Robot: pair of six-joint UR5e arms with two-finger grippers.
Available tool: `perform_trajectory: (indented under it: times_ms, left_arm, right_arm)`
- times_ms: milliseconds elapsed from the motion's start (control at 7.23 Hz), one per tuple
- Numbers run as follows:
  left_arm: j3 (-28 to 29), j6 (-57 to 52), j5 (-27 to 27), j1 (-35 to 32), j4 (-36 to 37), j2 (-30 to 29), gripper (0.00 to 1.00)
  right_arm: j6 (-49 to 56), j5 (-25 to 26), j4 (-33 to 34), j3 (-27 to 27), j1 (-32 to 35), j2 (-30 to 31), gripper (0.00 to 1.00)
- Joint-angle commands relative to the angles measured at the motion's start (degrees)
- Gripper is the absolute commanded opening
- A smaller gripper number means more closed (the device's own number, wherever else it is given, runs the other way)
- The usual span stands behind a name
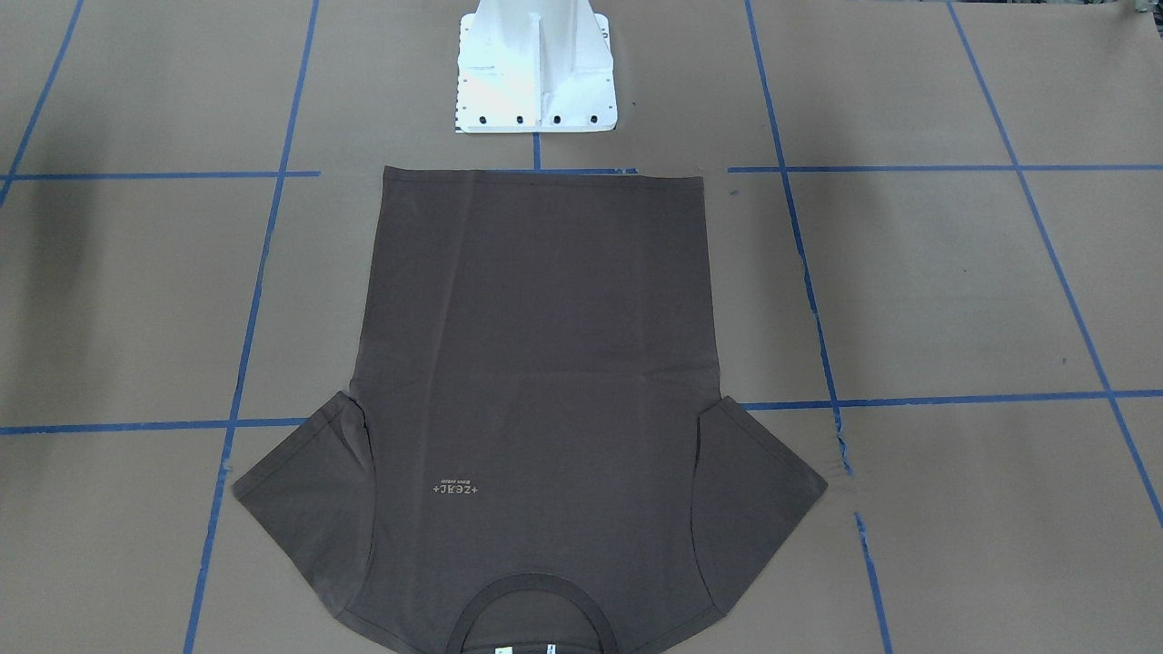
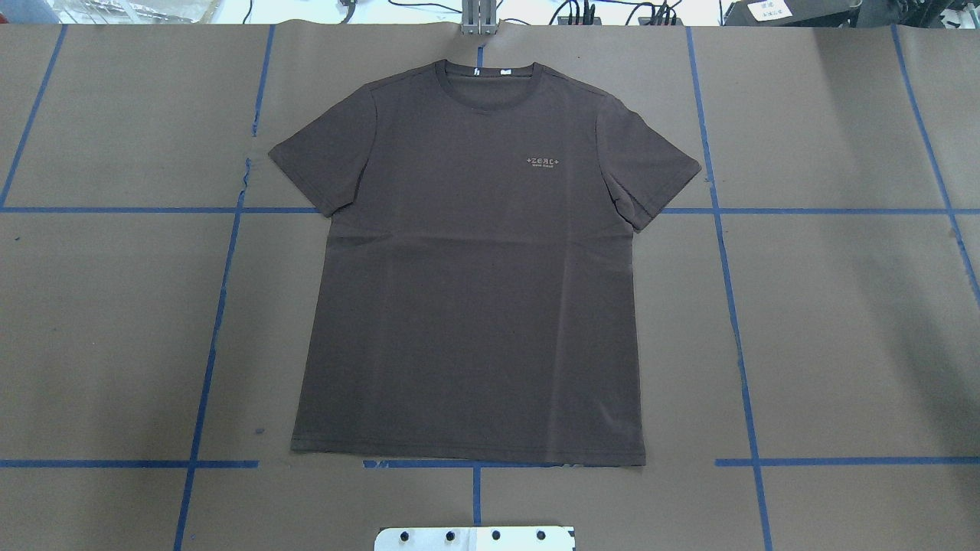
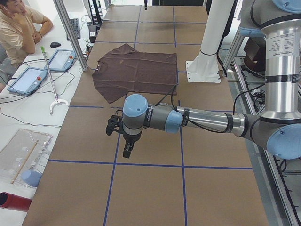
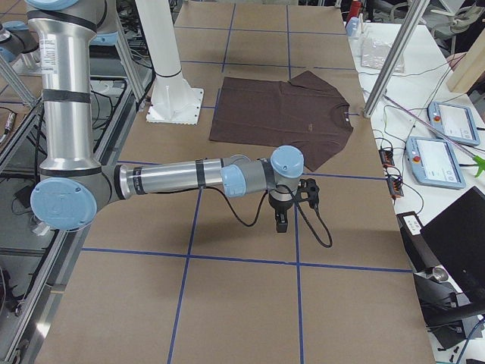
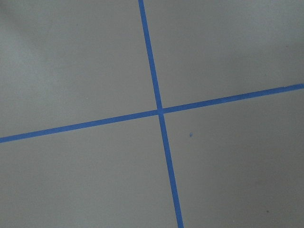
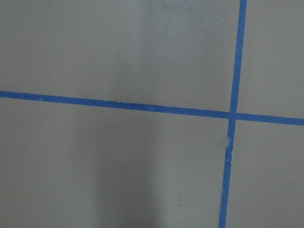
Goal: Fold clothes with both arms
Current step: 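Move the right gripper in toward the shirt's shoulder farthest from the robot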
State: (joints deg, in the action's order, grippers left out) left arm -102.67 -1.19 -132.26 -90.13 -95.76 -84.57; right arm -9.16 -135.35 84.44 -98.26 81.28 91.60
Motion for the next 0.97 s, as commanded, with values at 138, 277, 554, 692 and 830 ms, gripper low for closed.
perform_trajectory:
  times_ms: [138,277,554,692,830]
  left_arm:
    - [-2.4,0.0,-0.5,1.3,1.4,0.5,1.0]
    - [-2.5,0.0,-0.5,1.3,1.5,0.9,1.0]
    - [-2.5,-0.1,-1.7,1.4,1.2,1.2,1.0]
    - [-3.0,0.0,-4.0,1.4,1.3,2.1,1.0]
    - [-2.8,0.0,-4.1,1.4,1.3,2.4,1.0]
  right_arm:
    - [1.9,-2.4,-1.0,0.4,0.3,1.4,1.0]
    - [1.6,-4.9,-2.4,0.3,0.3,1.8,1.0]
    - [-5.7,-5.3,-10.3,-0.1,-6.5,0.7,1.0]
    - [-16.1,-5.3,-14.3,0.3,-9.7,-3.4,1.0]
    - [-25.6,-4.6,-15.4,0.6,-15.0,-8.4,1.0]
